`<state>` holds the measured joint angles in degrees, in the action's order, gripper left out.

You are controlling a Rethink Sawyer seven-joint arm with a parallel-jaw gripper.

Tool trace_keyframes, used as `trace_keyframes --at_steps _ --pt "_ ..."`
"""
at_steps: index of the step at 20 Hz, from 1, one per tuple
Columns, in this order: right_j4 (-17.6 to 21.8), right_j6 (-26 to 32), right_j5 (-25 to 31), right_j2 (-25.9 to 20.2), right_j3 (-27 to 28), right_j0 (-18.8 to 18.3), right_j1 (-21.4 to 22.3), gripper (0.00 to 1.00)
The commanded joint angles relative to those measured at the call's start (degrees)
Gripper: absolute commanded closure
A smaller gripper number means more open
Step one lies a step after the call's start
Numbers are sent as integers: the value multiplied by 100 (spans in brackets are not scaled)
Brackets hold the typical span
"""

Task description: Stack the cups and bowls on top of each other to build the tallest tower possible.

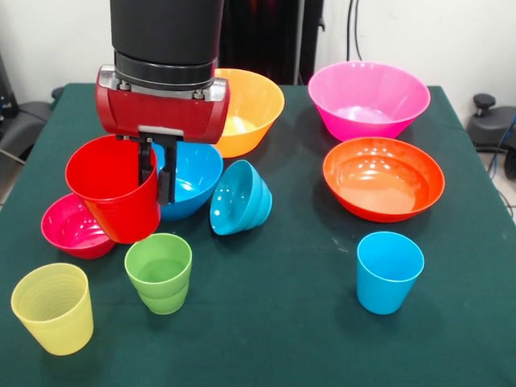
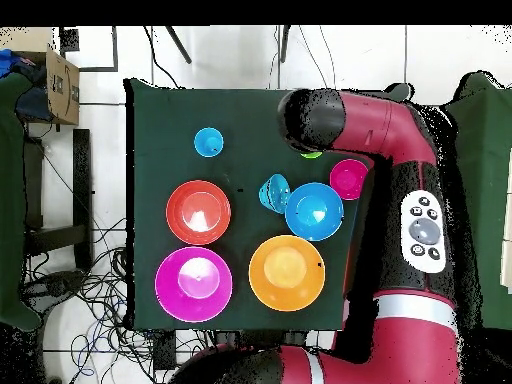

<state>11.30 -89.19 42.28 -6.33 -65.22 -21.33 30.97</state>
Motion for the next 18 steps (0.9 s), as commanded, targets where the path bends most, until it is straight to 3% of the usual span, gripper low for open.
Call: trace_keyframes --at_steps 1,18 --pt "323 333 -269 -530 -403 131 -246 100" --pt "406 235 -775 -593 -660 67 -305 100"
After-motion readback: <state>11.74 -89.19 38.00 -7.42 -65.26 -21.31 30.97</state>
